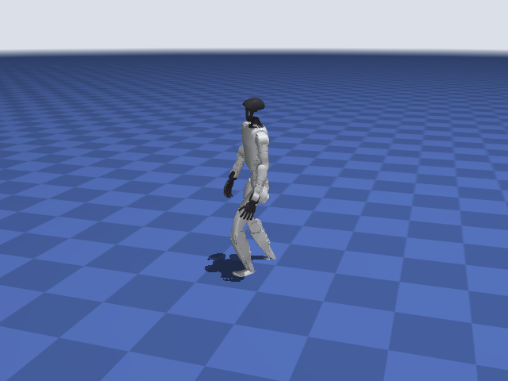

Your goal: Walk

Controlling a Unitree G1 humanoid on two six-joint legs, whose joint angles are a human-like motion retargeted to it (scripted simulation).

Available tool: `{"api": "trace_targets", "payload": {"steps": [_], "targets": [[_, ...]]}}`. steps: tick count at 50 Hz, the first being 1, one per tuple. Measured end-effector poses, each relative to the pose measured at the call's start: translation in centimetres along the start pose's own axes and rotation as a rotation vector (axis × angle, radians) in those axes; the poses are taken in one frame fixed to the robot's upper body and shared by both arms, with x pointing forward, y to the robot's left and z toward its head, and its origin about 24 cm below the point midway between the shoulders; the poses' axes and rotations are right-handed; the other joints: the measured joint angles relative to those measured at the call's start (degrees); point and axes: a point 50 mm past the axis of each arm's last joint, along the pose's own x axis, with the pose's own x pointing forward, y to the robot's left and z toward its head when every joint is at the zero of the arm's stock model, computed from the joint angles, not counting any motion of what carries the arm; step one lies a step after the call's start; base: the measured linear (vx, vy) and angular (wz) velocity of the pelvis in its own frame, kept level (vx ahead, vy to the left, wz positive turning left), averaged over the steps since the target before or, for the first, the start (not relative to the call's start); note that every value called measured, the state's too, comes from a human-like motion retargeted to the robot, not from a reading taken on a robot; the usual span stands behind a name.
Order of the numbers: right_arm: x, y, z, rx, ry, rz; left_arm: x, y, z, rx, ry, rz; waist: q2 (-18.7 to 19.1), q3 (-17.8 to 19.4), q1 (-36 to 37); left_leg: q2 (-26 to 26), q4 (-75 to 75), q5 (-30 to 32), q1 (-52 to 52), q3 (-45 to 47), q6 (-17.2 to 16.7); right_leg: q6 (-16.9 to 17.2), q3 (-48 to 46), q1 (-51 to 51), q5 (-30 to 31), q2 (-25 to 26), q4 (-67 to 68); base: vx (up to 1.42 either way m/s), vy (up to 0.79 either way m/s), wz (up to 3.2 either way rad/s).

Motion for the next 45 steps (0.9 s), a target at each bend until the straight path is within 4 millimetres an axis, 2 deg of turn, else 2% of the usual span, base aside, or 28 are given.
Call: {"api": "trace_targets", "payload": {"steps": [6, 10, 15, 17, 20, 23, 25, 30, 32, 33, 35, 38, 40, 45], "targets": [[-0.1, -0.3, -0.2, 0.032, -0.002, -0.050, -0.4, -0.6, -1.8, -0.023, 0.052, -0.004, 1.48, -0.23, 0.98, -2.15, 2.89, 1.44, 2.38, -1.45, 1.10, 0.25, 1.74, 4.00, -1.20, -1.09, 1.94, 0.25, 0.19, 0.13], [-0.2, -0.7, -0.2, 0.058, -0.009, -0.086, -0.4, -1.1, -1.9, -0.023, 0.051, -0.016, 0.81, 0.77, -0.28, -6.19, 3.69, 0.01, 6.57, 0.42, 3.27, 2.07, 4.03, 4.64, -2.50, -5.22, 11.16, 0.25, 0.20, 0.49], [-0.3, -1.8, 0.3, 0.077, -0.043, -0.141, -0.2, -1.5, -0.8, 0.009, 0.009, -0.030, -4.55, 2.46, -4.37, -16.54, -1.56, -0.35, 13.96, 5.49, 5.89, 7.40, 3.99, 2.99, -0.92, -17.78, 27.50, 0.24, 0.15, 0.63], [-0.4, -2.2, 0.7, 0.079, -0.066, -0.159, 0.0, -1.5, -0.1, 0.029, -0.013, -0.037, -6.68, 2.84, -6.15, -20.60, -5.54, 0.35, 17.01, 7.12, 6.51, 9.49, 3.67, 1.69, 3.08, -23.37, 34.19, 0.22, 0.11, 0.49], [-0.5, -2.9, 1.5, 0.079, -0.106, -0.179, 0.2, -1.5, 1.1, 0.069, -0.048, -0.049, -8.61, 2.99, -8.64, -25.21, -12.54, 2.45, 21.04, 8.69, 6.81, 10.35, 3.51, -2.37, 9.20, -30.59, 43.96, 0.18, 0.09, 0.31], [-0.6, -3.4, 2.1, 0.077, -0.142, -0.200, 0.4, -1.4, 2.0, 0.124, -0.074, -0.059, -9.57, 3.13, -11.38, -28.12, -16.48, 3.93, 23.67, 9.09, 6.20, 9.57, 3.85, -6.87, 10.74, -35.30, 51.58, 0.16, 0.03, 0.33], [-0.7, -4.3, 3.0, 0.073, -0.176, -0.224, 0.6, -0.9, 3.3, 0.159, -0.101, -0.048, -9.08, 2.71, -13.14, -29.95, -24.50, 6.99, 26.82, 8.41, 5.75, 8.81, 4.28, -11.36, 10.37, -36.03, 53.81, 0.16, 0.00, 0.32], [-0.8, -4.4, 2.7, 0.088, -0.173, -0.255, 0.8, -0.6, 4.7, 0.212, -0.130, -0.029, -8.47, 2.43, -17.02, -31.17, -29.00, 8.94, 29.64, 7.50, 3.87, 8.09, 3.92, -19.04, 4.98, -36.49, 52.74, 0.14, -0.05, 0.33], [-0.7, -4.6, 2.7, 0.097, -0.167, -0.270, 1.0, -0.1, 5.8, 0.216, -0.151, -0.010, -6.51, 1.75, -17.50, -30.32, -34.94, 10.92, 31.72, 6.49, 3.27, 7.74, 2.48, -22.02, 3.69, -33.66, 48.31, 0.16, -0.08, 0.22], [-0.8, -4.4, 2.3, 0.104, -0.151, -0.270, 1.0, -0.3, 5.9, 0.219, -0.154, -0.012, -6.99, 1.79, -18.05, -30.77, -34.00, 10.75, 31.68, 6.46, 3.04, 8.11, 2.82, -23.02, 2.90, -34.13, 46.93, 0.14, -0.08, 0.28], [-0.6, -4.5, 2.1, 0.118, -0.132, -0.277, 1.1, 0.0, 6.8, 0.223, -0.176, 0.000, -5.23, 1.23, -17.90, -29.59, -38.96, 12.24, 33.56, 5.50, 2.51, 8.05, 1.53, -24.56, 2.49, -30.78, 41.36, 0.17, -0.09, 0.21], [-0.7, -3.8, 0.7, 0.135, -0.075, -0.270, 1.1, -0.6, 7.0, 0.228, -0.190, -0.011, -6.75, 0.94, -18.59, -30.63, -36.68, 11.47, 33.49, 5.00, 2.30, 9.16, 3.38, -25.83, 1.69, -30.98, 37.37, 0.15, -0.09, 0.42], [-0.5, -3.8, 0.3, 0.146, -0.047, -0.264, 1.1, -0.6, 7.7, 0.228, -0.209, -0.011, -4.94, 0.90, -17.32, -28.55, -40.58, 12.09, 35.83, 4.19, 2.02, 8.70, 2.31, -24.13, 2.42, -26.69, 31.96, 0.22, -0.09, 0.08], [-0.8, -2.1, -2.3, 0.177, 0.050, -0.220, 1.0, -1.8, 6.9, 0.211, -0.209, -0.042, -7.88, 0.66, -16.75, -29.49, -34.09, 8.99, 35.57, 3.39, 2.42, 8.60, 5.10, -21.34, 0.76, -27.15, 31.45, 0.16, -0.10, 0.40]]}}
